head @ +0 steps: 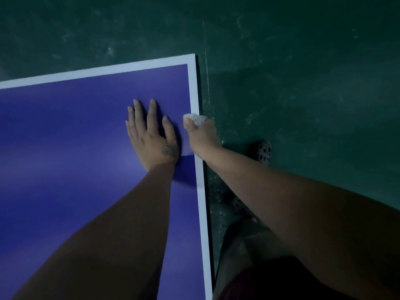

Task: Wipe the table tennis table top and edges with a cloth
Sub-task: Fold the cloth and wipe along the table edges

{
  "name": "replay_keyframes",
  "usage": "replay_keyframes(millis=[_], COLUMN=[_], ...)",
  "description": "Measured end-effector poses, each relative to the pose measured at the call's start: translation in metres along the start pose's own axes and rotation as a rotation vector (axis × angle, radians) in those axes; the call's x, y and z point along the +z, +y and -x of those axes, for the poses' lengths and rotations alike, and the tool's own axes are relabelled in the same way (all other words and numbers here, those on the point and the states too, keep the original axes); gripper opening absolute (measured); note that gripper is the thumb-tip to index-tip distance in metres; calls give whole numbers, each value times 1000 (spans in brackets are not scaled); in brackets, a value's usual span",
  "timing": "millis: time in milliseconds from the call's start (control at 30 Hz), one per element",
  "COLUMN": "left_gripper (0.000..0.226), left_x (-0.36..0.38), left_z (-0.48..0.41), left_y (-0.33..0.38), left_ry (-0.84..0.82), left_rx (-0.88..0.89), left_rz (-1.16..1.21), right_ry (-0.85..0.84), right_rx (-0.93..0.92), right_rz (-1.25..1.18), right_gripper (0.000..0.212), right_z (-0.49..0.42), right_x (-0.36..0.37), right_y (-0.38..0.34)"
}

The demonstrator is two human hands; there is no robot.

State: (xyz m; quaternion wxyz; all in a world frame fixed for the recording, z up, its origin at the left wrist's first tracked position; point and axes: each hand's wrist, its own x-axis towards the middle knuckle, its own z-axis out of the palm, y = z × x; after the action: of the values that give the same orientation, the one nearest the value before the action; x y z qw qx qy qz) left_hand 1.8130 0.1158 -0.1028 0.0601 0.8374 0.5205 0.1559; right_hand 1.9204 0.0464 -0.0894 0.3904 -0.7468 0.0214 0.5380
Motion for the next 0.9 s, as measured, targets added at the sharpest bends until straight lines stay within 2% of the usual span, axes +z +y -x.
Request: replay_keyframes(millis=[200, 333, 433, 567, 733, 900], left_gripper=[49, 49, 49, 49, 50, 50], left_x=[-1, -1, -1, -2, -4, -6], left_z=[-2, -2, -2, -3, -2, -3], left_y=[0, 0, 1, 2, 0, 2], left_ry=[-44, -46, -62, -81, -102, -99], left_rx=[-5, 6, 1, -5, -7, -1], left_rz=[-6, -12, -6, -11, -1, 12], right_ry=[-4, 6, -2, 11, -29, -39], right_rx=[-26, -147, -171, -105, -100, -191], right_rz=[-13, 47, 68, 49, -5, -1], right_gripper=[72, 58, 66, 72, 52, 44], right_z=[-40, -19, 13, 15, -31, -58], right_x=[-4, -3, -3, 0, -8, -24], right_y=[-48, -15, 20, 13, -40, -94])
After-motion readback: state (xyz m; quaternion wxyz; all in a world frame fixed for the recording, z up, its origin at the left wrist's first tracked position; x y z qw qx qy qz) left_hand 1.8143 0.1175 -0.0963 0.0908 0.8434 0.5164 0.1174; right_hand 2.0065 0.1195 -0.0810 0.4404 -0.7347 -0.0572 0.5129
